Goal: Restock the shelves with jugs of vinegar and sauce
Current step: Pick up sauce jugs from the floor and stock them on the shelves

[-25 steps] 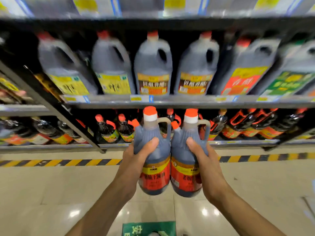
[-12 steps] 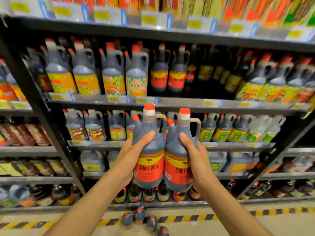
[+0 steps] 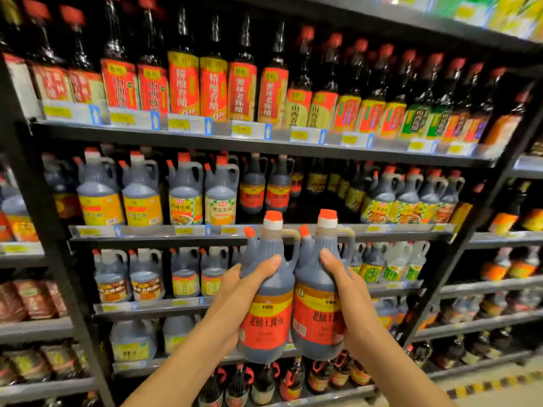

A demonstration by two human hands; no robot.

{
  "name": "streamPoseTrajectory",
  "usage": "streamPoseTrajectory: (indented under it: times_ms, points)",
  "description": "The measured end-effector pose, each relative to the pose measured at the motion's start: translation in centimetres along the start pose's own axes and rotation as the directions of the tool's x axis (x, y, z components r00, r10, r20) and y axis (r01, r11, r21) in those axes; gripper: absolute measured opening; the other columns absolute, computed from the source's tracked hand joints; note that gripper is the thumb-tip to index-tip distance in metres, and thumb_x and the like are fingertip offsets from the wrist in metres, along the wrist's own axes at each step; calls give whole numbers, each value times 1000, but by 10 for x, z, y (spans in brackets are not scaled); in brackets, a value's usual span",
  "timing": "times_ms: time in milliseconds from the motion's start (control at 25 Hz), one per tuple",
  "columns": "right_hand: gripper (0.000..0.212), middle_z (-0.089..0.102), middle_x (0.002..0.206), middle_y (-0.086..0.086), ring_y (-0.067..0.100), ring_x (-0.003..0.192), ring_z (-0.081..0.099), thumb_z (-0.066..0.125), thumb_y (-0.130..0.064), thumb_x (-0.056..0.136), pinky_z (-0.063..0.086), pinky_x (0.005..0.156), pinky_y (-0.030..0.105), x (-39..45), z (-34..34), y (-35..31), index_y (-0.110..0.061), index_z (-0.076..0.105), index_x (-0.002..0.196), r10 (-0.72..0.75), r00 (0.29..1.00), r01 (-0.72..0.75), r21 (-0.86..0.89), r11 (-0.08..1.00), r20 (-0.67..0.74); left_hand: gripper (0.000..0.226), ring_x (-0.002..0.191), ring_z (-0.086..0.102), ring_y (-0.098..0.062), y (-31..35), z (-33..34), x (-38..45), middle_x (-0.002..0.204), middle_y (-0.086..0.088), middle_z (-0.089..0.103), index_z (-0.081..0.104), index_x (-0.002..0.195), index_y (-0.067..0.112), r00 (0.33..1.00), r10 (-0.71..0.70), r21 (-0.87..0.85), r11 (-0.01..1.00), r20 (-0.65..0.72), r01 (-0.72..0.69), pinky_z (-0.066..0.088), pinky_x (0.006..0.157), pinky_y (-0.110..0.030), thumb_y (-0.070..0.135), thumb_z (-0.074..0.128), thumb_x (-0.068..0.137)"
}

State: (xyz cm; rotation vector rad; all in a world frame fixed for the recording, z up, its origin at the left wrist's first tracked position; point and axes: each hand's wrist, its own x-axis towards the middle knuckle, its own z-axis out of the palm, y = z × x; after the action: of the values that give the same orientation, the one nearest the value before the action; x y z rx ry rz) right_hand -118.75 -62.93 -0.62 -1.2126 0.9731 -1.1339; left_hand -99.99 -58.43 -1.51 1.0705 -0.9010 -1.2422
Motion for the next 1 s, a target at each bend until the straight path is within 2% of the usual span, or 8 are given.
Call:
streamPoseTrajectory:
  times_ms: [120, 360, 440, 600, 760, 880, 1000]
  points:
    - [70, 80, 112, 1, 25, 97, 78, 73, -68, 70, 62, 80, 44, 3, 0, 0, -30, 69, 129, 10, 1000, -10, -1, 1000, -27, 68, 96, 78, -29, -2, 1, 11, 108, -6, 80, 69, 125, 24, 999, -17, 7, 1000, 36, 17, 59, 93, -53, 59, 83, 68]
    - [60, 82, 102, 0, 23, 86, 80, 74, -67, 67, 63, 57, 28, 29, -19, 3, -32, 76, 116, 36, 997, -35, 6, 999, -66, 61, 97, 77, -29, -10, 14, 45, 107, -7, 80, 72, 121, 24, 996, -35, 18, 999, 87, 34, 58, 94, -53, 57, 81, 71]
    - [59, 82, 102, 0, 23, 86, 80, 74, -68, 66, 63, 59, 31, 46, -28, 4, -33, 76, 114, 53, 997, -53, -2, 999, -58, 59, 97, 77, -30, -16, 21, 62, 107, -8, 80, 73, 121, 25, 996, -38, -3, 999, 81, 38, 59, 91, -50, 57, 80, 72]
    - [62, 81, 103, 1, 25, 88, 80, 74, -70, 65, 61, 69, 38, 93, -49, 8, -34, 76, 115, 80, 997, -80, -9, 997, -20, 59, 98, 77, -31, -20, 38, 105, 108, -10, 79, 72, 123, 25, 997, -60, -10, 998, 39, 60, 58, 95, -54, 58, 83, 74]
    - [61, 80, 108, 7, 32, 93, 79, 74, -65, 72, 63, 68, 39, 153, -74, 1, -27, 76, 120, 115, 991, -115, 4, 993, 67, 54, 101, 77, -31, -17, 57, 157, 111, -9, 79, 72, 123, 25, 999, -44, -22, 999, 5, 44, 58, 94, -52, 53, 82, 79]
    - [59, 80, 110, 8, 32, 96, 78, 75, -64, 73, 62, 78, 44, 202, -91, -6, -29, 75, 121, 129, 985, -130, -6, 992, 114, 49, 102, 76, -31, -13, 74, 196, 113, -9, 78, 73, 123, 25, 999, -37, -38, 999, -18, 36, 62, 85, -45, 52, 81, 82]
    - [47, 79, 112, 11, 35, 99, 77, 75, -62, 76, 59, 87, 49, 245, -108, -14, -31, 80, 111, 156, 973, -157, -10, 988, 171, 52, 102, 76, -30, -8, 90, 229, 113, -10, 78, 73, 123, 24, 999, -16, -25, 1000, -49, 15, 63, 76, -36, 53, 81, 81]
